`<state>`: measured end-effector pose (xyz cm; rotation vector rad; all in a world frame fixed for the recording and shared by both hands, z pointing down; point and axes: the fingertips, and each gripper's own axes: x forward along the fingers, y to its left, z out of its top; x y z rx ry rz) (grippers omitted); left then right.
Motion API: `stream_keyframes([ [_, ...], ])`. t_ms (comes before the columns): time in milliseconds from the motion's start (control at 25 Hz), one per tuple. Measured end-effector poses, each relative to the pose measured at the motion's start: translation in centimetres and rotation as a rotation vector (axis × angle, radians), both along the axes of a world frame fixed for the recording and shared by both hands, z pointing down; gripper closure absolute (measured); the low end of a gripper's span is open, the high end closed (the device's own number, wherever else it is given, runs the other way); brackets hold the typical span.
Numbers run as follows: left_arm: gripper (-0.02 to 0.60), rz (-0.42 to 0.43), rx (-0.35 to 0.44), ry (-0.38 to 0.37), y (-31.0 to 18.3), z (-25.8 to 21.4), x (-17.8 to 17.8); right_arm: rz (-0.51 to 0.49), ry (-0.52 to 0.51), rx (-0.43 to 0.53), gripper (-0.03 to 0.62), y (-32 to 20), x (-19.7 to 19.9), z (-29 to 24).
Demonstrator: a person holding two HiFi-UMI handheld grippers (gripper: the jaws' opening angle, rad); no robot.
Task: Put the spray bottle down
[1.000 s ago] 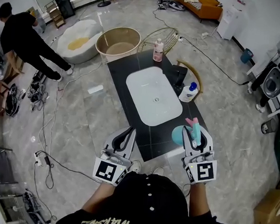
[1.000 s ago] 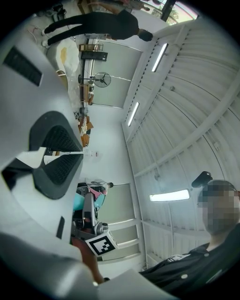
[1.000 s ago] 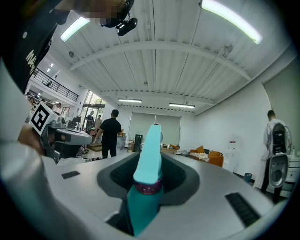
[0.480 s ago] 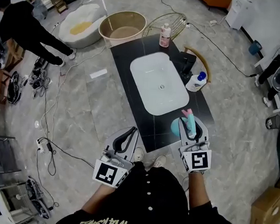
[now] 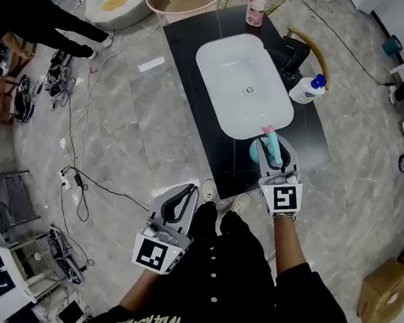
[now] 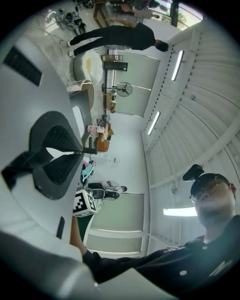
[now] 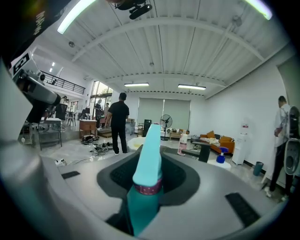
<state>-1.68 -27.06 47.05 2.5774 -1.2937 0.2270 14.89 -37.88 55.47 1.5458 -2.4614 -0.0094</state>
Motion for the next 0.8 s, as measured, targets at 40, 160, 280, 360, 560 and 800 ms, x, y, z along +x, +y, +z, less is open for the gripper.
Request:
stream_keyframes([
  [40, 0.558, -0.006, -0.024, -0.002, 0.2, 0.6, -0.1, -0.011, 0.004, -0.008, 0.476, -0.3, -0.4, 0.9],
  [160, 0.558, -0.011, -0.084, -0.018, 0.9, 2.5, -0.5, -0.033, -0.001, -0.026, 0.476, -1.0, -1.4, 3.1],
  [280, 0.558, -0.009, -0.077, -0.018, 0.8, 3.7, -0.4, -0.034, -0.011, -0.022, 0.476, -1.7, -1.6, 4.8],
  [360, 0.558, -0.001, -0.118, -0.018, 1.3, 4.8, -0.1, -0.034, -0.021, -0.016, 0.477, -1.8, -1.9, 5.5],
  [560, 0.558, 0.014, -0.169, -0.021, 2.0, 6.2, 0.5, -0.033, -0.034, -0.016, 0.476, -1.4, -2.7, 6.4],
  [800, 0.558, 0.012, -0.173, -0.022, 2.2, 6.3, 0.5, -0.055, -0.010, -0.017, 0.474, -0.8, -3.2, 6.6],
])
